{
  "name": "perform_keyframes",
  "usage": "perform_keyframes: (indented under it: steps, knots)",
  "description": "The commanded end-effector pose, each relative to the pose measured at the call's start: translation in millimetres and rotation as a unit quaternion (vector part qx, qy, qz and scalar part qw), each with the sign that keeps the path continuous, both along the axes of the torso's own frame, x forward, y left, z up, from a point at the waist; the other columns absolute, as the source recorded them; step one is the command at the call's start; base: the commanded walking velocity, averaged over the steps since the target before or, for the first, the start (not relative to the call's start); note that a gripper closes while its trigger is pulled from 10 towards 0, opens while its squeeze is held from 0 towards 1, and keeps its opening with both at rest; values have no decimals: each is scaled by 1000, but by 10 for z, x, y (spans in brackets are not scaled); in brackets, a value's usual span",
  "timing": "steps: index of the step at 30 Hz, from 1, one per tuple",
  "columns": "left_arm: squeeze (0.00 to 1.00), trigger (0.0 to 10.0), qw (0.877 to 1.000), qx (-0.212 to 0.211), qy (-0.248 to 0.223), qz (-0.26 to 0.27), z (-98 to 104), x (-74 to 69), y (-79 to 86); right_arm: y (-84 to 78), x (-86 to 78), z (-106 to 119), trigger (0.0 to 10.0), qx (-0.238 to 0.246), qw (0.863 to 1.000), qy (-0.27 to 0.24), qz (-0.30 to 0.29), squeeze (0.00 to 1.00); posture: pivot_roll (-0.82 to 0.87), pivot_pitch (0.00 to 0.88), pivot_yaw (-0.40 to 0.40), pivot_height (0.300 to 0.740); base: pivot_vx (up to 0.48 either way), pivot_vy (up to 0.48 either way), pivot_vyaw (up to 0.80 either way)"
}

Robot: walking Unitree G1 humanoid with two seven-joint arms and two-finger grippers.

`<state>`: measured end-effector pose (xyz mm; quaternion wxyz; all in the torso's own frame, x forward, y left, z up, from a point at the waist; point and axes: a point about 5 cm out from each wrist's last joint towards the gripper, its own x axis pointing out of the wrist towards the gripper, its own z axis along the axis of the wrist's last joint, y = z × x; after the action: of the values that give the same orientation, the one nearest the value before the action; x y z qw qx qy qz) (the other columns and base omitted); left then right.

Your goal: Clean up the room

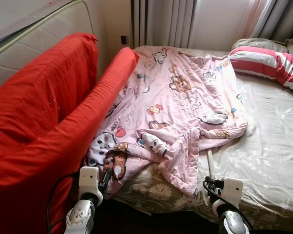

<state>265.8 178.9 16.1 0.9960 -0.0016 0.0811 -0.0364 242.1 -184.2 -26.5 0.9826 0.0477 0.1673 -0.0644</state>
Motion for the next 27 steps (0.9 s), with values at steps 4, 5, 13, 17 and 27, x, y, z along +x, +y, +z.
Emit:
perform_keyframes:
  steps: [4,5,13,17,27]
  knots:
    - [0,10000,1000,-2,1,-2,26,11,-26,74,72,67,10000,-4,1000,-19,11,0,-26,30,-31,738,0,0,0]
    - [0,10000,1000,-2,3,-3,26,11,-30,83,90,83,10000,-4,1000,-23,11,0,-26,31,-31,738,0,0,0]
    - [0,10000,1000,-3,13,-1,-8,-18,1,94,119,107,10000,-9,999,-28,15,0,-22,39,-31,738,0,0,0]
    - [0,10000,1000,-3,16,1,-12,-15,14,115,157,138,10000,-8,999,-33,18,0,-18,56,-34,738,0,0,0]
    - [0,10000,1000,-1,20,3,-28,-2,56,156,215,178,10000,-11,999,-37,28,0,-8,69,-36,738,0,0,0]
